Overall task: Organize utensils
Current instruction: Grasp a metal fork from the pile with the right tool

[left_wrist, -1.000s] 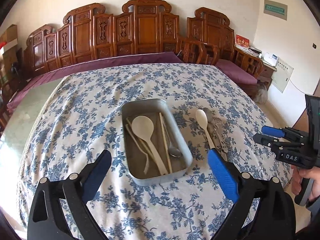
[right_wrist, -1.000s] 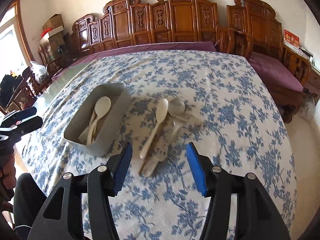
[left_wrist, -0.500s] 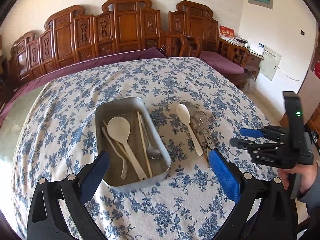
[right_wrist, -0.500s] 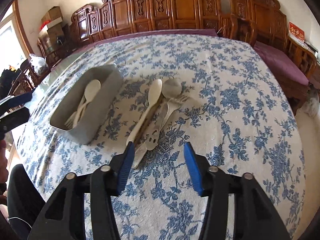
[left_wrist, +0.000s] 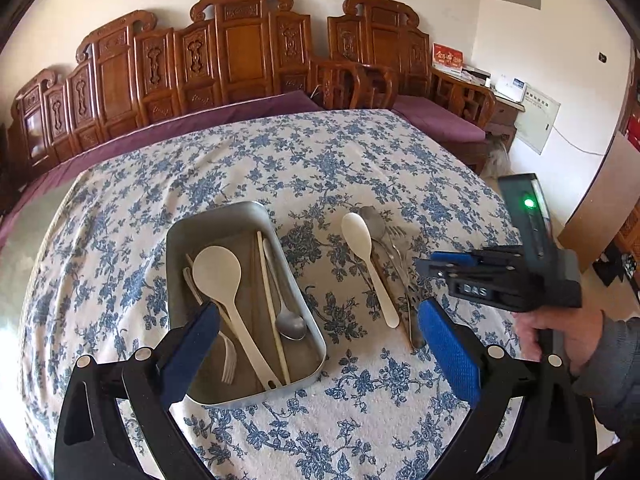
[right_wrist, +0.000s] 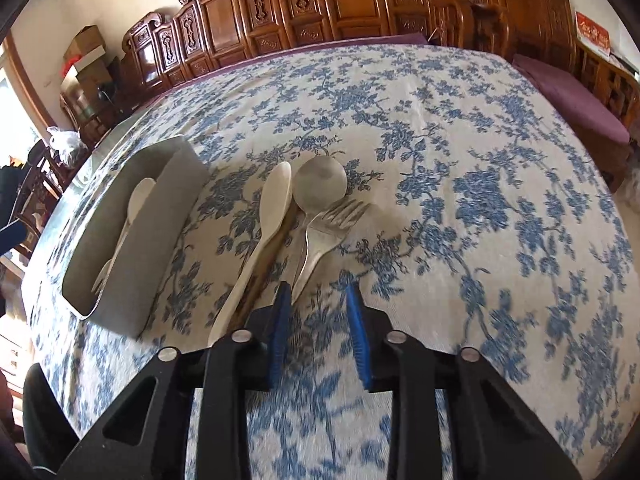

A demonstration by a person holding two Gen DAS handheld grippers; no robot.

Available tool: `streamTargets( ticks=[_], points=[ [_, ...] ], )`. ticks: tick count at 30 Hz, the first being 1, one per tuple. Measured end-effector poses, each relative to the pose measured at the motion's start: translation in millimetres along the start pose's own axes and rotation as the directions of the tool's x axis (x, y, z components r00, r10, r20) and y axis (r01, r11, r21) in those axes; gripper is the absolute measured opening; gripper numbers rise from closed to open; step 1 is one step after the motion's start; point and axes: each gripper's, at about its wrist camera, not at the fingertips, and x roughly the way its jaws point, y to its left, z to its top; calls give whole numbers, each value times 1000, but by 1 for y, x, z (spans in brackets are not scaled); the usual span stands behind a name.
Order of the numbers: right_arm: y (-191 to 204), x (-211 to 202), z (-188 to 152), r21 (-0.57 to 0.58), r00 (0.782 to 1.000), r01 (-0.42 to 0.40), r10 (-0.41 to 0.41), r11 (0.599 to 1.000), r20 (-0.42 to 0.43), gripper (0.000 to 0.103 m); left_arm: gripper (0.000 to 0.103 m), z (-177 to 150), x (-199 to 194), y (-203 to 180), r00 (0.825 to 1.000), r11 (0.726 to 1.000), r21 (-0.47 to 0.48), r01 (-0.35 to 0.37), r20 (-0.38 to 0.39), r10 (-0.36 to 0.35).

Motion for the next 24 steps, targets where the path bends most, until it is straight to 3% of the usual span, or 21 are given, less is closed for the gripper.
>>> streamTargets(
  ticks=[10, 19, 24],
  points=[
    [9, 22, 17, -9, 1000, 22, -22, 1000, -14, 20, 96, -12, 8, 12, 999, 999, -32, -5, -32, 4],
    [-9, 27, 22, 142, 1000, 4, -3, 990, -6, 20, 96, -16, 4, 17, 1000, 999, -40, 4, -30, -5],
    [2, 31, 24, 78, 998, 62, -62, 995, -3, 20, 96, -18, 1, 18, 1000, 999, -41, 1, -29, -2]
  ],
)
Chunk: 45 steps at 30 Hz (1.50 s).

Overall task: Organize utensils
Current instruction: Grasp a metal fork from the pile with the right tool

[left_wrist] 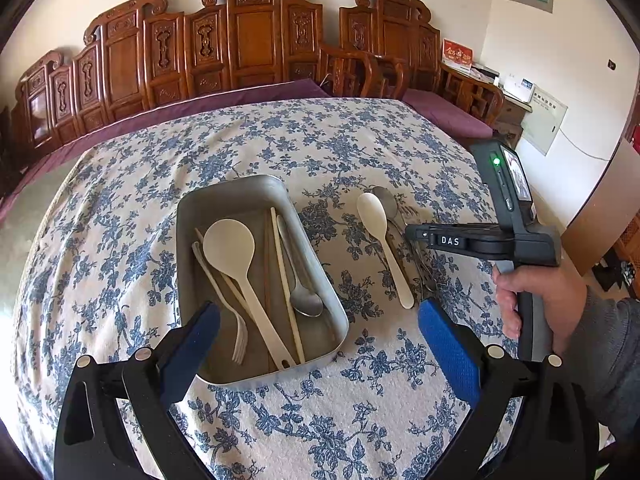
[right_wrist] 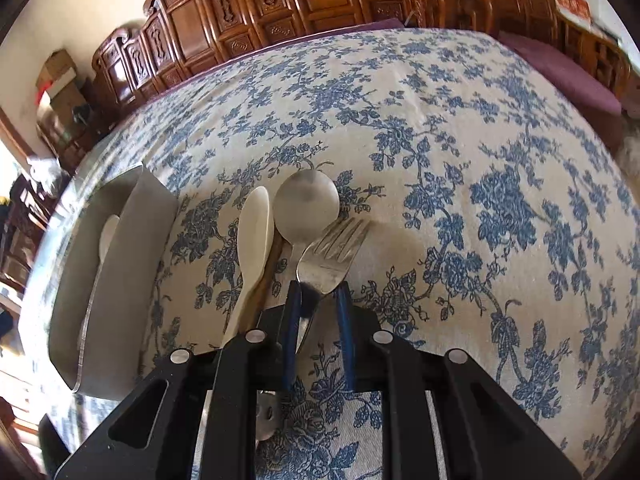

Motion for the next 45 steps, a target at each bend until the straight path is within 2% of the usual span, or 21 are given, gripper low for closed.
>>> streamTargets(
  ticks=[4, 10, 17, 25, 28, 30, 36, 45],
  points=[
    [-3, -1, 0, -11, 1000, -9, 8, 1000, -11, 14, 96, -1, -3, 2, 1000, 1000, -1, -6, -1, 6],
    [-6, -7, -6, -64, 999, 40, -42, 997, -25, 4, 96, 1, -5, -3, 1000, 1000, 5, -3, 5, 3],
    [-16, -24, -13, -118, 996, 82, -85, 990, -17, 4, 96, 5, 2, -15, 1000, 1000, 18, 12, -2, -12],
    [-38, -39, -24, -130, 998, 67, -69, 989, -11, 4, 95, 25, 20, -34, 1000, 999, 47, 21, -1, -21],
    [-48, -43, -30, -133, 998, 61, -62, 989, -8, 4, 85, 32, 34, -45, 1000, 997, 73, 25, -16, -24],
    [-56, -45, -35, -129, 998, 56, -57, 990, -8, 4, 71, 36, 46, -51, 998, 996, 78, 39, -47, -35],
    [-68, -46, -40, -110, 1000, 15, -16, 994, -8, 4, 49, 44, 89, -72, 990, 994, 98, 50, -133, -36],
    [-72, -51, -45, -123, 999, -38, 38, 992, -4, 4, 27, 44, 144, -82, 965, 997, 79, 7, -261, 14]
  ],
)
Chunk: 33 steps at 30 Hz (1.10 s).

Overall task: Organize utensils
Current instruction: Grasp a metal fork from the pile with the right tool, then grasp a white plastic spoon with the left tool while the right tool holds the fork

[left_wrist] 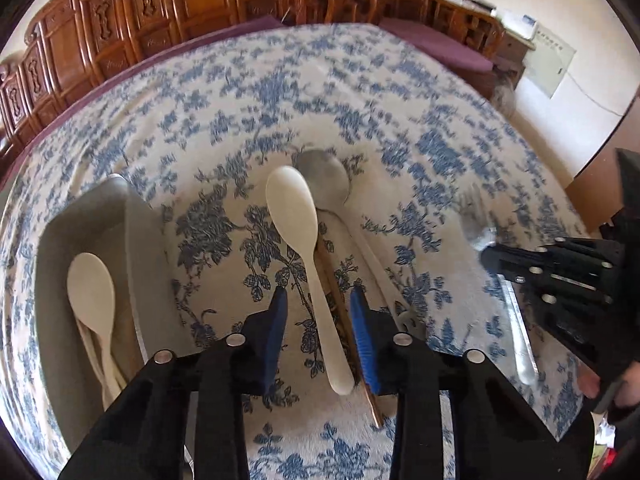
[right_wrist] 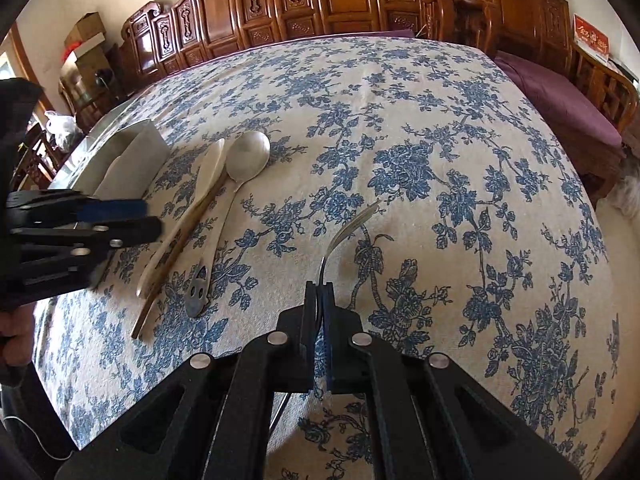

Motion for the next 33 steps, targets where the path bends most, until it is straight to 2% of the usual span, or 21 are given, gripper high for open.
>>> streamTargets(
  ticks=[3, 11, 16, 17, 19, 20, 33],
  points=[
    [-1, -2, -1, 5, 1000, -15, 15, 1000, 6, 4, 20, -1, 11, 0, 1000, 1000, -11, 0, -31, 0],
    [4, -7, -4, -8, 1000, -29, 29, 1000, 9, 4, 20, 4, 17, 3, 998, 998, -32, -47, -39, 46],
    [6, -8, -4, -10, 1000, -28, 29, 1000, 9, 4, 20, 4, 21, 9, 998, 998, -46, -39, -49, 37],
    [6, -7, -3, -12, 1000, -28, 28, 1000, 8, 4, 19, 4, 22, 9, 998, 998, -46, -36, -47, 34],
    [8, -8, -3, -16, 1000, -26, 26, 1000, 6, 4, 8, 5, 22, 10, 998, 998, -46, -37, -45, 35],
    [10, -9, -3, -18, 1000, -25, 25, 1000, 6, 4, 8, 6, 22, 10, 998, 998, -52, -31, -47, 29],
    [34, -34, 5, -50, 999, -1, 3, 999, 44, 4, 7, -7, -27, 17, 999, 999, -37, -31, 38, 33]
  ],
)
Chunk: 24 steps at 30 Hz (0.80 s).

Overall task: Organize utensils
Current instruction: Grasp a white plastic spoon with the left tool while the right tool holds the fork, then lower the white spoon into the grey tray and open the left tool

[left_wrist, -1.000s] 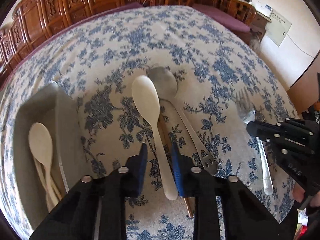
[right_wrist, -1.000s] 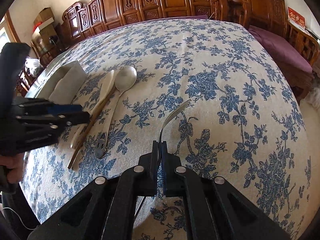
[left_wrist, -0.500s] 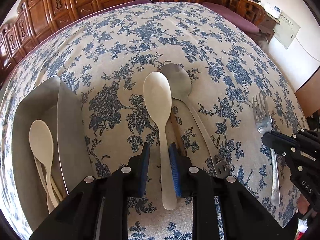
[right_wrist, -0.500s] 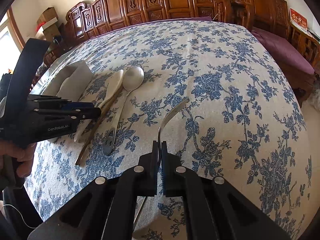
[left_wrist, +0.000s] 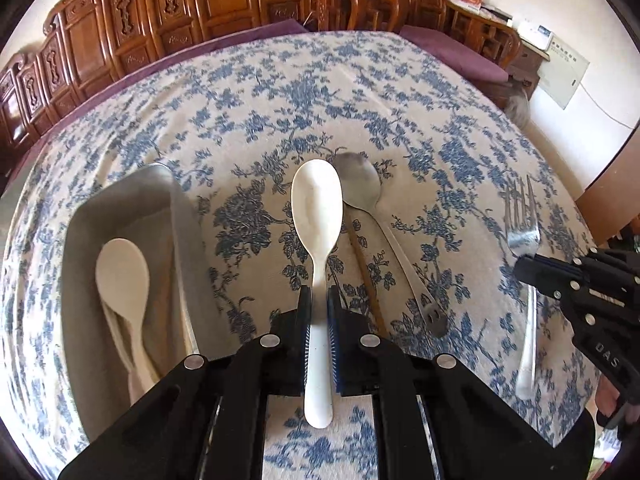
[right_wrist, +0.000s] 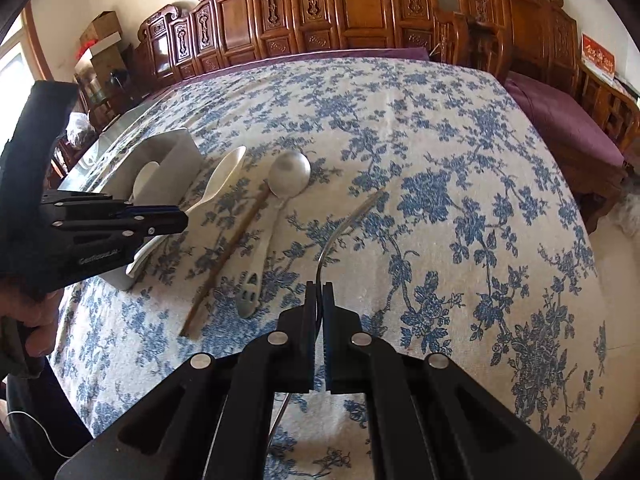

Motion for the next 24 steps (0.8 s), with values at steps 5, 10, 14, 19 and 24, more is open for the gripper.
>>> streamTargets(
  ticks=[5, 10, 14, 19, 24],
  points=[
    [13, -5, 5, -35, 1000, 13, -13, 999, 17, 3, 7, -3, -26, 10, 999, 1000, -5, 2, 44, -2],
    [27, -7, 10, -52, 999, 12, -10, 999, 32, 3, 7, -5, -49, 24, 997, 1000, -10, -5, 81, 6],
    [32, -12, 15, -42, 999, 6, -4, 999, 47, 3, 7, -9, -63, 40, 994, 1000, -21, -18, 106, 20],
    [42, -19, 24, -53, 998, 5, -2, 999, 62, 3, 7, -14, -70, 61, 992, 999, -45, -32, 117, 37],
    [56, -24, 35, -77, 997, 0, 6, 997, 78, 3, 7, -20, -69, 87, 992, 996, -74, -45, 112, 54]
  ],
)
